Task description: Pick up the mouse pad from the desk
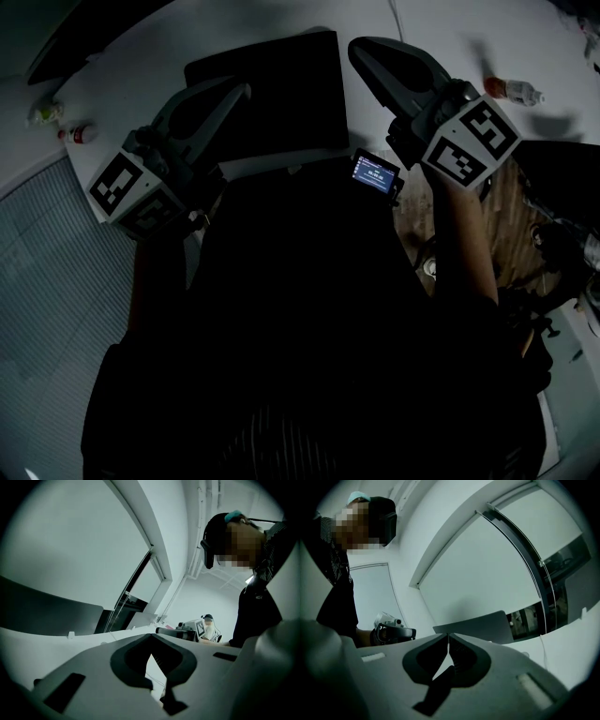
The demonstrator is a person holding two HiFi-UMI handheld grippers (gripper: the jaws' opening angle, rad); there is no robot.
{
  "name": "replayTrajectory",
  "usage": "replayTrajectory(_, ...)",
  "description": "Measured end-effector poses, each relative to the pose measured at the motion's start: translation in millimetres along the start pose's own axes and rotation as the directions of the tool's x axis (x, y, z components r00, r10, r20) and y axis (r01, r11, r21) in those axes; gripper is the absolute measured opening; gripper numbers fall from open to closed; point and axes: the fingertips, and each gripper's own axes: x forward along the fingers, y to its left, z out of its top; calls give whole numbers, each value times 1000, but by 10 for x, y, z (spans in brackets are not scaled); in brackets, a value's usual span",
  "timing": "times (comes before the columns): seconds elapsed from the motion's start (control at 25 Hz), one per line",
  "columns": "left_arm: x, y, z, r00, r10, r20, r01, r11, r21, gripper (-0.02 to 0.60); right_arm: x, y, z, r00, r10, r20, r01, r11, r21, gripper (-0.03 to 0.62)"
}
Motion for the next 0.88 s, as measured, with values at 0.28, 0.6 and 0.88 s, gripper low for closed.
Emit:
replayTrajectory(0.28,106,137,8,997,-56,-55,58,998,37,8,11,-60,-71,998,-70,-7,70,997,26,16)
replayTrajectory(0.6,446,42,-266,975,-148,-165,152,988,12,8,-199,-276,-175,987,-161,-29,163,983,80,57)
replayTrajectory(0.88,593,54,-312,971,-166,-170,168,986,-4,8,-234,-428,-392,977,-201,-72,208,970,121,86)
